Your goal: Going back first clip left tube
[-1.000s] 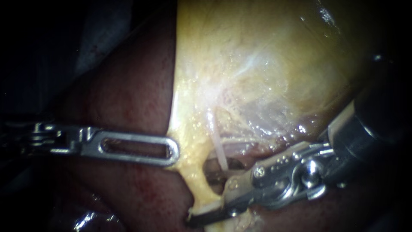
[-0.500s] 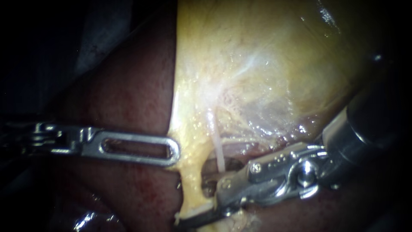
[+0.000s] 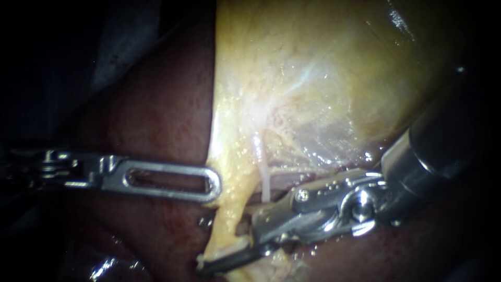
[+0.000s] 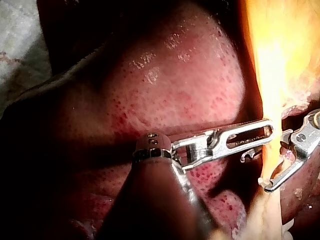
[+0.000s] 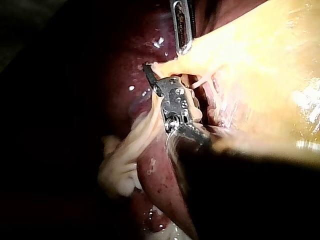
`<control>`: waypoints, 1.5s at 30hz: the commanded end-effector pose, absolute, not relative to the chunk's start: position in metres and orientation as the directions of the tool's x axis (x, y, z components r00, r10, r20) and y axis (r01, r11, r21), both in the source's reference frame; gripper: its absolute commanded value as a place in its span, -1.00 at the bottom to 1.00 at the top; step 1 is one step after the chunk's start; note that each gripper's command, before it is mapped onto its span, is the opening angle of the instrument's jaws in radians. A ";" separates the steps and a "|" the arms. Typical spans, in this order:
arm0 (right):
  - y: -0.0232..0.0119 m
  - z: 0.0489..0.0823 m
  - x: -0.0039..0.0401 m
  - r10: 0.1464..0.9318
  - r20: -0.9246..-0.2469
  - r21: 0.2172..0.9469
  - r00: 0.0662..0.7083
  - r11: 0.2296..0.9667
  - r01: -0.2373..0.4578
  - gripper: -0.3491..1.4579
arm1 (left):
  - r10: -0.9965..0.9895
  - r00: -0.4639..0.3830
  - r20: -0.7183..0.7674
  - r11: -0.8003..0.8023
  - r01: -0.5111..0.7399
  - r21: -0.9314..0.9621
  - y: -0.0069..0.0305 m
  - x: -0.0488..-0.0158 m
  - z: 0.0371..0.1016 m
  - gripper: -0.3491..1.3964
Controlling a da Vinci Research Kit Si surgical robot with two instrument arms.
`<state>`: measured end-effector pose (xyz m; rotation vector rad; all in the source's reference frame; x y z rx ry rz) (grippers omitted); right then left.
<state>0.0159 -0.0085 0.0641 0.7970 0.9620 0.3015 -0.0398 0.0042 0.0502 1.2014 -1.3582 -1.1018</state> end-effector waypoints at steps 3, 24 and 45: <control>-0.0088 0.0649 0.0158 0.544 -0.625 0.710 0.559 0.694 0.119 0.04 | -0.995 -0.034 0.097 0.101 -0.110 0.989 0.0042 -0.0398 0.0503 -1.00; -0.0085 0.0642 0.0139 0.542 -0.625 0.714 0.561 0.687 0.131 0.05 | -0.995 -0.036 0.097 0.101 -0.112 0.989 0.0041 -0.0398 0.0501 -1.00; -0.0104 0.0658 0.0151 0.514 -0.634 0.710 0.578 0.682 0.173 0.05 | -0.995 -0.034 0.097 0.101 -0.114 0.988 0.0041 -0.0399 0.0500 -1.00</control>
